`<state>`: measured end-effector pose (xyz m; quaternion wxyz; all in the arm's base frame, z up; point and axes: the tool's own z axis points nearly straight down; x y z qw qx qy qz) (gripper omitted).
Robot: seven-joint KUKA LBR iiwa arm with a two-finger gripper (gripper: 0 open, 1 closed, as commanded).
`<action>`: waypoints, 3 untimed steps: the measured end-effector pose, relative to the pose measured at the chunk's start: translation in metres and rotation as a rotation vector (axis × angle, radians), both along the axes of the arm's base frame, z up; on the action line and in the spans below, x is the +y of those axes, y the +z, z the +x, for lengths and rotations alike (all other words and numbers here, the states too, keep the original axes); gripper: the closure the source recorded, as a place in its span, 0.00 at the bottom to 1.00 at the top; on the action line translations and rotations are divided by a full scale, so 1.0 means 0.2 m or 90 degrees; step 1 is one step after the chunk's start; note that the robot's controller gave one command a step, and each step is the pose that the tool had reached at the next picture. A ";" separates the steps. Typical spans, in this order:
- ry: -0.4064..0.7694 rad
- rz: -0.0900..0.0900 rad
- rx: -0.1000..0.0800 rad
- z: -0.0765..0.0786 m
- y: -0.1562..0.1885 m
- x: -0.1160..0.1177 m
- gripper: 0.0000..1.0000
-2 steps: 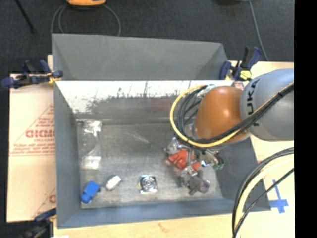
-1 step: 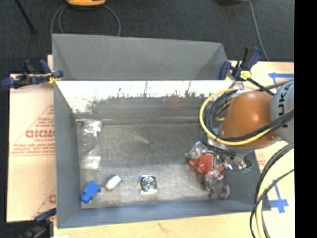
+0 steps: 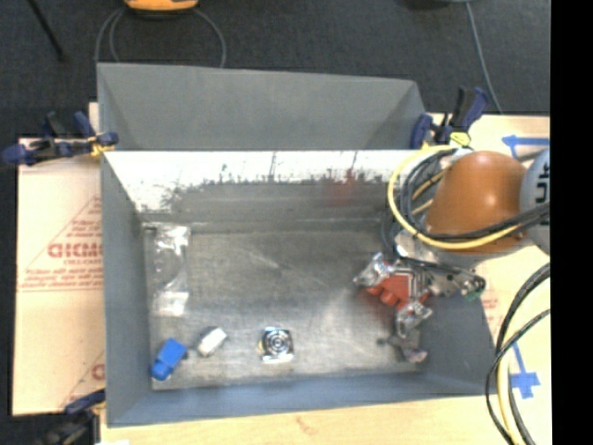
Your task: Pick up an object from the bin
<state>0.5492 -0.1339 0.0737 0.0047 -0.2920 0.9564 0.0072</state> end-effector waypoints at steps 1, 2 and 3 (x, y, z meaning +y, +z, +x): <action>0.219 0.009 0.003 0.16 0.08 -0.04 0.00; 0.316 0.008 -0.012 0.18 0.09 -0.02 0.00; 0.399 0.008 -0.019 0.19 0.10 -0.01 0.00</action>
Offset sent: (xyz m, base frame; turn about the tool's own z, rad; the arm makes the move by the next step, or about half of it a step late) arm 0.0308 -0.0244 0.0160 -0.3470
